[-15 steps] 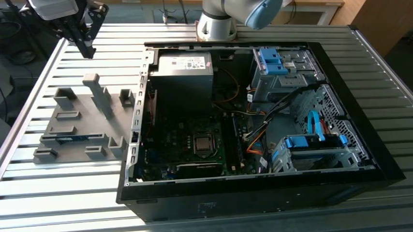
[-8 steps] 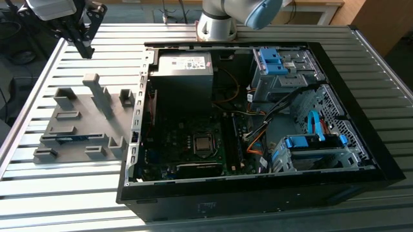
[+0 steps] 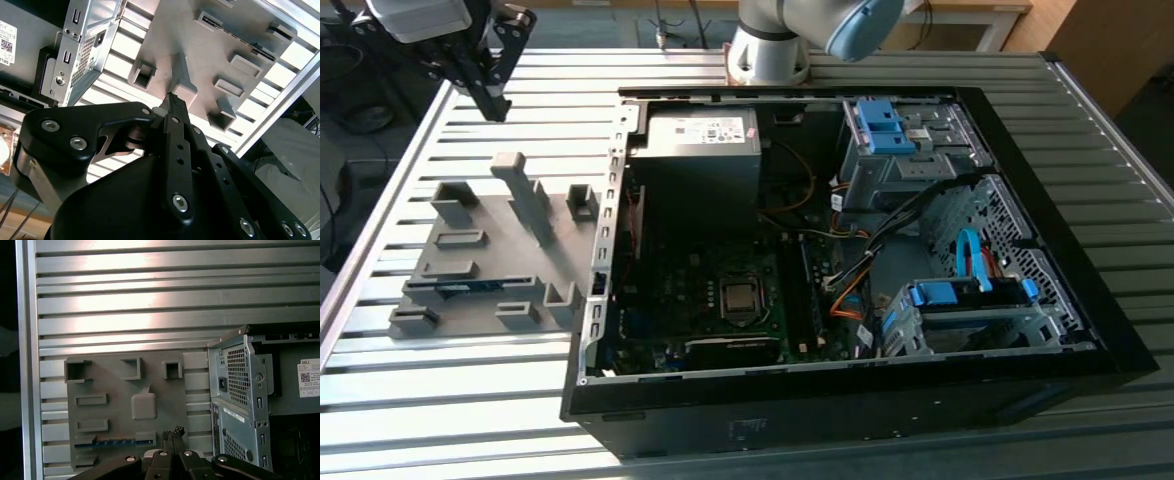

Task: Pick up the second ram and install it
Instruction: 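Reach for the second ram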

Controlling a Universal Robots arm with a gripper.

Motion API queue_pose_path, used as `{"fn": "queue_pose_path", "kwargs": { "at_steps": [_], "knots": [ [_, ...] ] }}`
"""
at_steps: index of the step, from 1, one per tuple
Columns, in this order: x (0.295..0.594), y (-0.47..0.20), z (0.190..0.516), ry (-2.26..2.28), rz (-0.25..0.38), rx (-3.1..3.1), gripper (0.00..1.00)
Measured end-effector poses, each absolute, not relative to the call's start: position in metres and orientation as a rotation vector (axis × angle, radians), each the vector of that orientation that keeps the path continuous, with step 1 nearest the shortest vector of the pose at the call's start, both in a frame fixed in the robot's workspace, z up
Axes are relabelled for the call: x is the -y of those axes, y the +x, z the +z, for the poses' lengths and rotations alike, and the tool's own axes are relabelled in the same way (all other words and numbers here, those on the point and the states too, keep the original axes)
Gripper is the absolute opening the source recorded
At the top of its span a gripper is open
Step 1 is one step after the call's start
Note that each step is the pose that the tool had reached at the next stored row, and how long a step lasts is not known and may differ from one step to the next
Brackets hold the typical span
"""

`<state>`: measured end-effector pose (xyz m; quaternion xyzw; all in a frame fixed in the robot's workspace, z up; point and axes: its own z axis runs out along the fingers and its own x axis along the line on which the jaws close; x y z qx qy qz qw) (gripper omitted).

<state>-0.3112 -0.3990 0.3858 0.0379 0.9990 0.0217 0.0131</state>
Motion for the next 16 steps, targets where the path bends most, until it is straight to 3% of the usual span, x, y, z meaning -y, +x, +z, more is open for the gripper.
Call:
{"fn": "queue_pose_path", "kwargs": {
  "at_steps": [16],
  "knots": [
    [0.3990,-0.3154,0.3854,0.118,0.068,-3.112,0.11]
  ]
}}
